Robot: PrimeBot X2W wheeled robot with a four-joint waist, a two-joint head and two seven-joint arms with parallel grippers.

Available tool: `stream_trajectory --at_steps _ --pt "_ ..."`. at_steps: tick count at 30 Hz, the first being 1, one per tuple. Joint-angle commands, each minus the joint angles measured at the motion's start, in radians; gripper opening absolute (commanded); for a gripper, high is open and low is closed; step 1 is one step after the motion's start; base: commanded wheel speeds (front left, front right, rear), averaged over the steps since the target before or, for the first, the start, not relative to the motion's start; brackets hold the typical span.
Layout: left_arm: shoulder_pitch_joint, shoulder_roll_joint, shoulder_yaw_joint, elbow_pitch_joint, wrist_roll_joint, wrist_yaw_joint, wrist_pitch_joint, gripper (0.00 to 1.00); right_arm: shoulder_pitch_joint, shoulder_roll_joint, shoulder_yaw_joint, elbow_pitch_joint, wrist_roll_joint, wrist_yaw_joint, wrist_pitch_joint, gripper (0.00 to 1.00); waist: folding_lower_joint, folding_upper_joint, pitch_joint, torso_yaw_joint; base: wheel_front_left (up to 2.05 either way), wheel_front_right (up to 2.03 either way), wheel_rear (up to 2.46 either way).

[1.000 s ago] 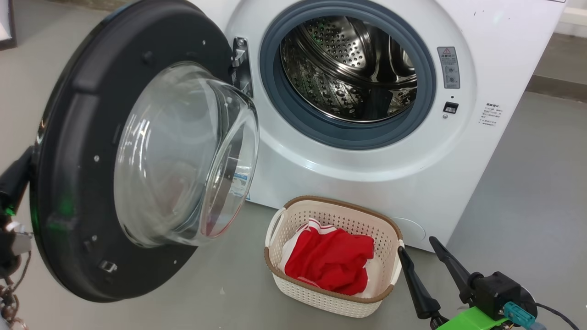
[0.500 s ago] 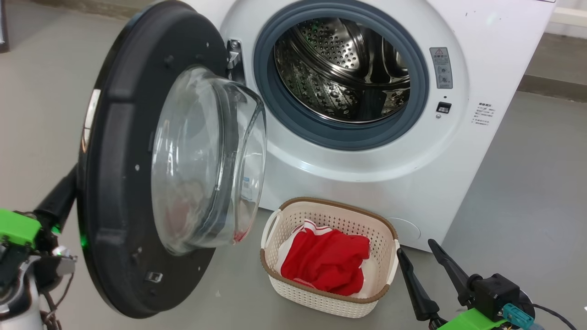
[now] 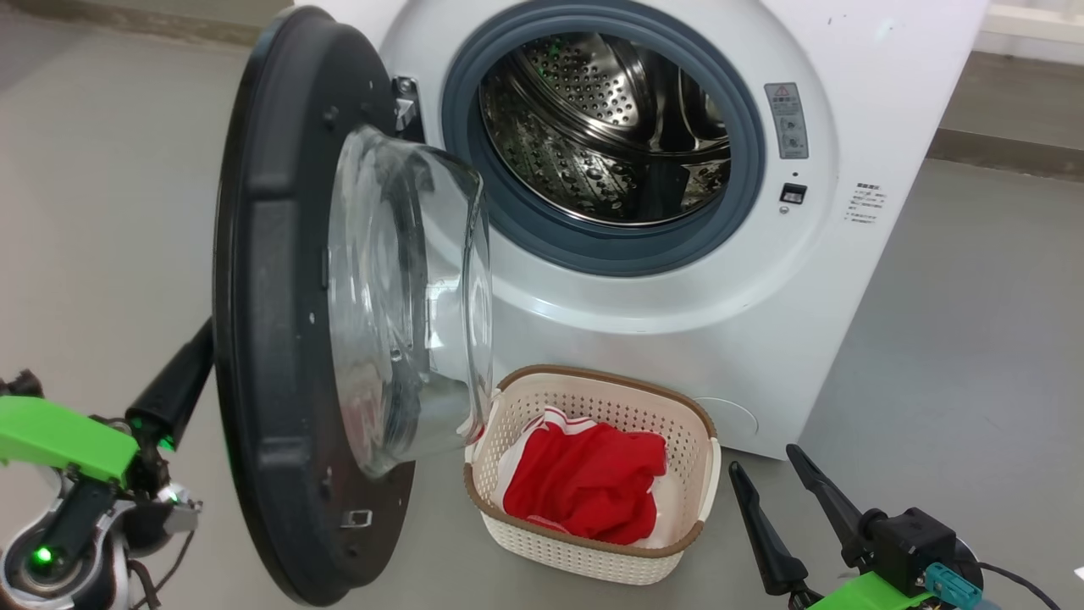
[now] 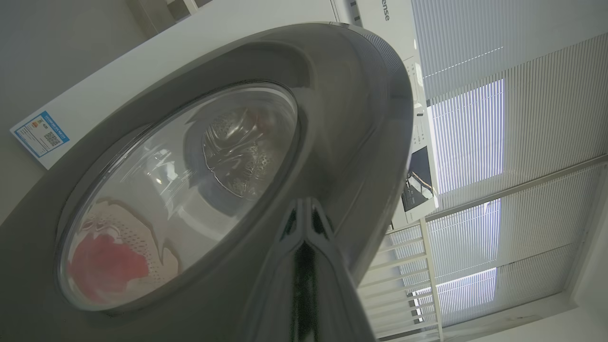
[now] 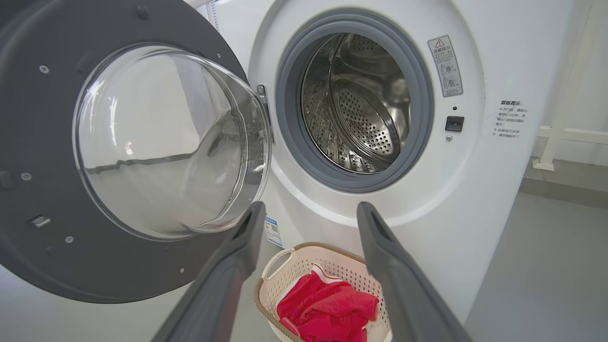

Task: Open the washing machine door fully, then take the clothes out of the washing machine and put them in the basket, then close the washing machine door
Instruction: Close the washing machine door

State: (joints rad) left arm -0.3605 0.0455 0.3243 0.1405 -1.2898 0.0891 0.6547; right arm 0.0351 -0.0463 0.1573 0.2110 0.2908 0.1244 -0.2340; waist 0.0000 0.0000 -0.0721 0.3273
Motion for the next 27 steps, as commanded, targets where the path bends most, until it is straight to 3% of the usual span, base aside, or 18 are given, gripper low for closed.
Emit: stream_trajectory --at_steps 1,16,27 --pt "-0.003 0.008 -0.002 -0.045 -0.021 0.004 0.003 0.0 -0.054 -0.004 0.024 -0.021 0.0 0.006 -0.01 1.0 0.0 0.0 0.001 -0.01 0.0 0.0 0.0" --pt "0.071 0.005 -0.078 -0.133 -0.107 0.017 -0.073 0.0 -0.062 -0.004 0.023 -0.022 -0.001 0.006 -0.011 1.0 0.0 0.0 0.013 -0.073 0.0 0.0 0.0" --pt "0.068 0.005 -0.147 -0.132 -0.166 0.0 -0.133 0.0 -0.074 -0.004 0.021 -0.029 -0.009 0.006 -0.009 1.0 0.0 0.0 0.039 -0.132 0.0 0.0 0.0"
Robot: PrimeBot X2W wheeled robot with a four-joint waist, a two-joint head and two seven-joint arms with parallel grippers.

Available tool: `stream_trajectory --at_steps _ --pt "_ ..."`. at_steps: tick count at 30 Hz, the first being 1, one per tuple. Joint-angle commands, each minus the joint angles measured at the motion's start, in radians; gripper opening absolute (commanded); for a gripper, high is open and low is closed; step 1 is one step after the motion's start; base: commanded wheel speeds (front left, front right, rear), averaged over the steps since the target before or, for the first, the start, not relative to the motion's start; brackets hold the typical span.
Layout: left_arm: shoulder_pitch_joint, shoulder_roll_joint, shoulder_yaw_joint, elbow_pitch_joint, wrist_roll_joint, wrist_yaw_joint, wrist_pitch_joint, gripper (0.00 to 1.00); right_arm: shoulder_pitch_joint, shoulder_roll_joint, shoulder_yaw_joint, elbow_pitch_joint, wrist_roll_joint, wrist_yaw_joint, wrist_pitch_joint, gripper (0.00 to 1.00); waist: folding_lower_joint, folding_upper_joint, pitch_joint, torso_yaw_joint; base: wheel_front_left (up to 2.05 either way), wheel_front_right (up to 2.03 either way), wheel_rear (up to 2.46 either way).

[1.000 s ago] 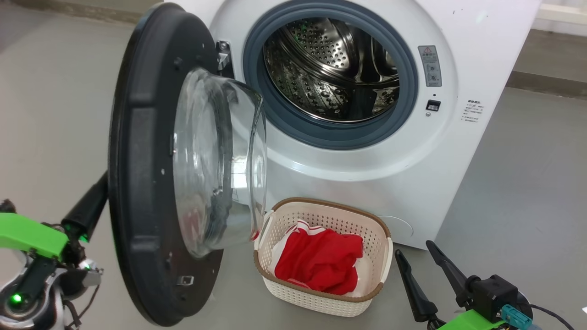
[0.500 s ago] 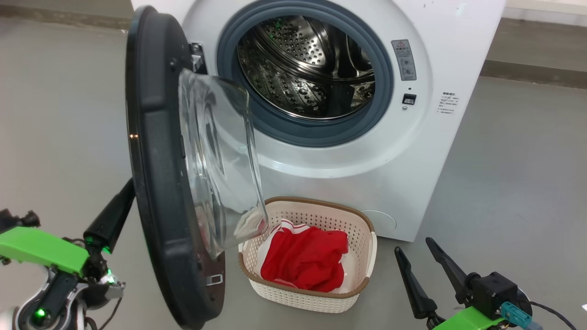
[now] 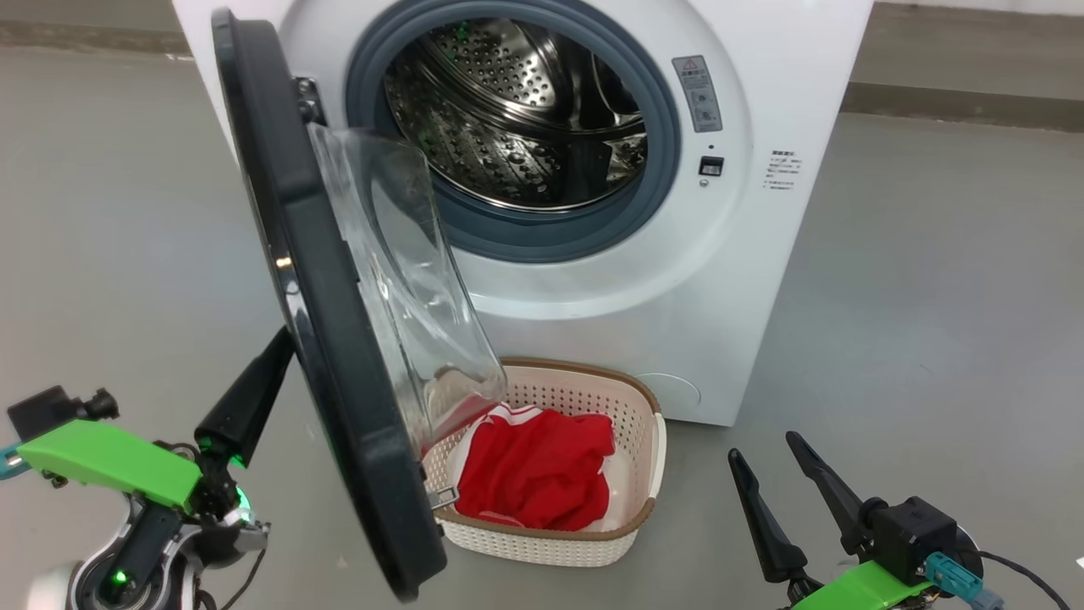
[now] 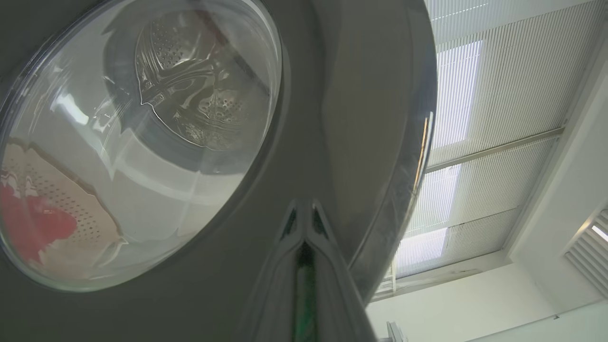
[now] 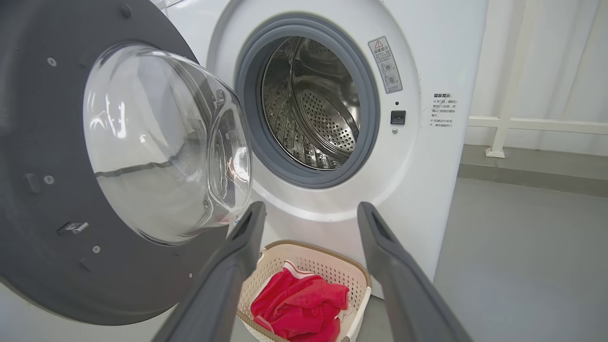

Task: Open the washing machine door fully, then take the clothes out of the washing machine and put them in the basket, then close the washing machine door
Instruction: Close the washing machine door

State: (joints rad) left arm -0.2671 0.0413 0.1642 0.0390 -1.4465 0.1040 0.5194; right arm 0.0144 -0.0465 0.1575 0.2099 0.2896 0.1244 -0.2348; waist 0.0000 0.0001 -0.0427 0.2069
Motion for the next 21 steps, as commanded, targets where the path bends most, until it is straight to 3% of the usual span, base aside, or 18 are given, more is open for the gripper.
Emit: stream_trajectory --at_steps 1,21 --pt "-0.029 0.009 0.009 -0.032 -0.019 -0.02 -0.002 0.0 -0.055 -0.004 0.02 -0.028 -0.007 0.006 -0.008 1.0 0.0 -0.0001 0.013 -0.017 0.0 0.0 0.0" --pt "-0.12 0.009 -0.094 0.022 -0.095 -0.08 -0.123 0.0 -0.101 -0.004 0.015 -0.008 -0.003 0.006 -0.013 1.0 0.0 -0.0001 0.095 -0.138 0.0 0.0 0.0"
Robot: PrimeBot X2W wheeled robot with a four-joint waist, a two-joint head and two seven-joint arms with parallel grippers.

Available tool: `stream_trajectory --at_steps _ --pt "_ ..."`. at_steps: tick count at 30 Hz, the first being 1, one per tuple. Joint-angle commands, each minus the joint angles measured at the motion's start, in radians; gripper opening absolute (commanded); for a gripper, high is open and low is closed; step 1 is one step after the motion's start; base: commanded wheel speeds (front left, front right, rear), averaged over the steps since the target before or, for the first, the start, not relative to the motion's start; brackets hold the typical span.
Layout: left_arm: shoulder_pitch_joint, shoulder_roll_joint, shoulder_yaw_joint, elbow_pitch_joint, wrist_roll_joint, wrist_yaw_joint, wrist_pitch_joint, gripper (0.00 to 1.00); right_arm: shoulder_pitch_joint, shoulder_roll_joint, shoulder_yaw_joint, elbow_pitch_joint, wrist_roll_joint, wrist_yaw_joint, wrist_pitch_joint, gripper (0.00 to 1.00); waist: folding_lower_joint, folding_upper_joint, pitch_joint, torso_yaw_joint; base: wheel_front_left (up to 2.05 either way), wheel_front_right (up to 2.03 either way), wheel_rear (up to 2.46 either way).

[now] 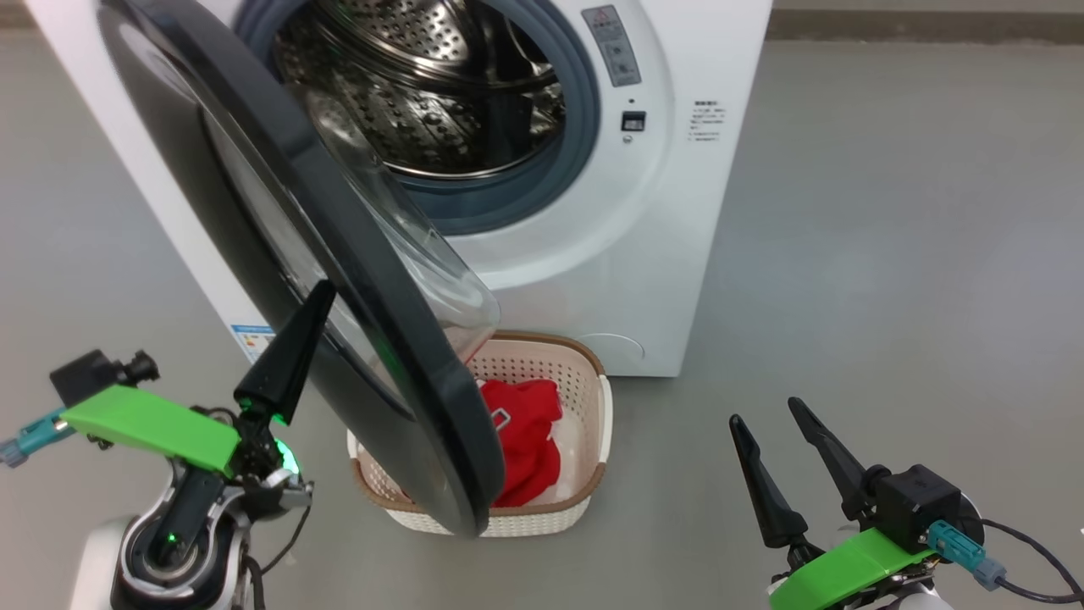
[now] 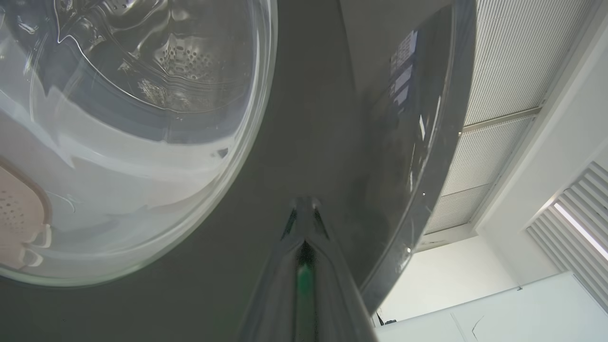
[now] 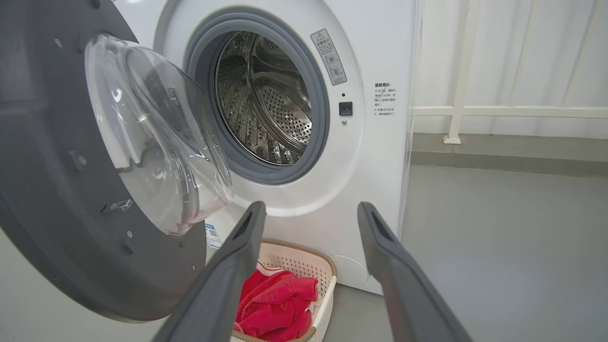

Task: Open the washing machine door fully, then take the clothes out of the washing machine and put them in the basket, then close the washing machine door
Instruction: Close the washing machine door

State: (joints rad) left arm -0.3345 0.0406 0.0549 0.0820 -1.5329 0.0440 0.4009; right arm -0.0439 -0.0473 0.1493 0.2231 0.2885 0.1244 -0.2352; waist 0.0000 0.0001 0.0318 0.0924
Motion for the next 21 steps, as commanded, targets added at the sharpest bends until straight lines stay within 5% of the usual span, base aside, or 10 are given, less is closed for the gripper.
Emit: stream_trajectory --at_steps 1,21 --pt "-0.06 0.01 0.013 -0.016 -0.011 -0.023 -0.013 0.0 -0.046 -0.003 0.024 -0.021 -0.003 0.006 -0.013 1.0 0.0 -0.0001 0.025 -0.031 0.0 0.0 0.0" --pt "-0.207 0.01 -0.003 0.104 -0.022 -0.084 -0.08 0.0 -0.083 -0.003 0.021 -0.023 -0.021 0.006 -0.021 1.0 0.0 -0.0001 0.095 -0.149 0.0 0.0 0.0"
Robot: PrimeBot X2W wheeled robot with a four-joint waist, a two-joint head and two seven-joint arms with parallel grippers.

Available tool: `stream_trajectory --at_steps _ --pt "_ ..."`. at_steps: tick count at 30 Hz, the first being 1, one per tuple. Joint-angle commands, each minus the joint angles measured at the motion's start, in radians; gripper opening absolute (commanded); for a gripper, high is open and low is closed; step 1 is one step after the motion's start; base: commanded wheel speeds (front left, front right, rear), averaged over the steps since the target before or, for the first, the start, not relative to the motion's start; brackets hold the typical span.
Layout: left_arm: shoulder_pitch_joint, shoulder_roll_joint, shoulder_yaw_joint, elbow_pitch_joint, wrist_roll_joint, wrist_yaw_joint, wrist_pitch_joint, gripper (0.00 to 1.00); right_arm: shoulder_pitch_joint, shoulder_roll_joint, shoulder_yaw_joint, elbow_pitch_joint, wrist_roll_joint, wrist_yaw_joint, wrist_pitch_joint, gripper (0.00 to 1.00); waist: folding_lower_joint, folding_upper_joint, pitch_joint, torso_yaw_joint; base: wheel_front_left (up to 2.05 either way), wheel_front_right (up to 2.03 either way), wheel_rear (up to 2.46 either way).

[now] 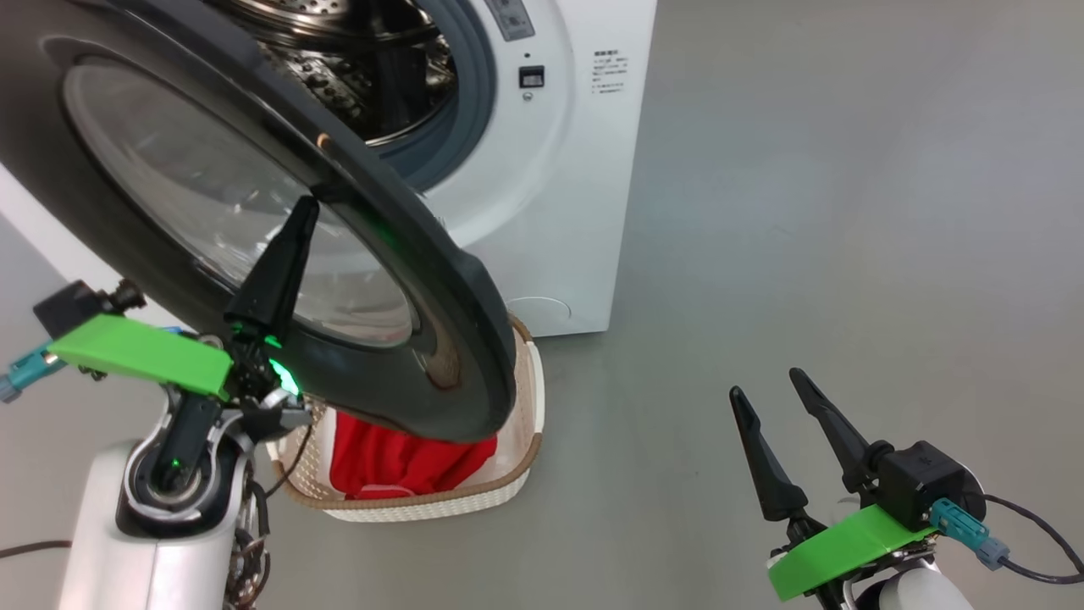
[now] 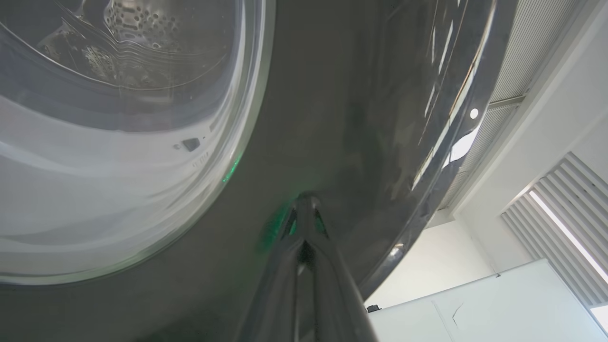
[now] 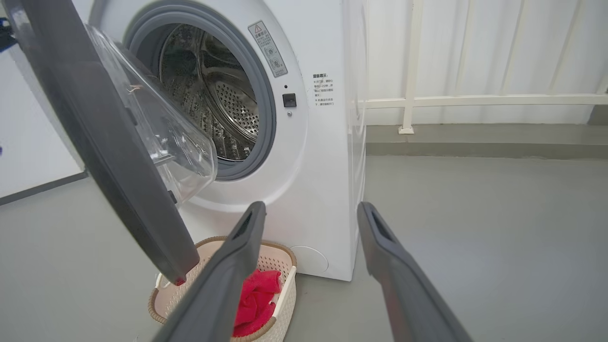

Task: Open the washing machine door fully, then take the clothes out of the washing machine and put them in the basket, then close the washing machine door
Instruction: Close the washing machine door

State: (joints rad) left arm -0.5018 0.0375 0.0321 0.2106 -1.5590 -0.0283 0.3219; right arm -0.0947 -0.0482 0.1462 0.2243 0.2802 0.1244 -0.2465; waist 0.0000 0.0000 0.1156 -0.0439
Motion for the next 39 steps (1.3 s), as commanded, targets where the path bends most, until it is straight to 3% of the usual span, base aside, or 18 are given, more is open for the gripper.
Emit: stream_trajectory --at_steps 1,19,39 --pt "-0.048 0.013 0.021 -0.016 0.005 -0.015 -0.006 0.0 -0.034 -0.002 0.025 -0.026 -0.013 0.006 -0.01 1.0 0.0 0.0 0.014 -0.017 0.0 0.0 0.0" --pt "-0.203 0.017 0.025 0.14 0.052 -0.055 -0.118 0.0 -0.055 -0.002 0.027 -0.03 -0.004 0.006 -0.014 1.0 0.0 0.0 0.066 -0.085 0.0 0.0 0.0" --pt "-0.397 0.04 0.044 0.32 0.077 -0.092 -0.174 0.0 -0.082 -0.002 0.015 -0.055 0.004 0.006 -0.015 1.0 0.0 0.0 0.148 -0.129 0.0 0.0 0.0"
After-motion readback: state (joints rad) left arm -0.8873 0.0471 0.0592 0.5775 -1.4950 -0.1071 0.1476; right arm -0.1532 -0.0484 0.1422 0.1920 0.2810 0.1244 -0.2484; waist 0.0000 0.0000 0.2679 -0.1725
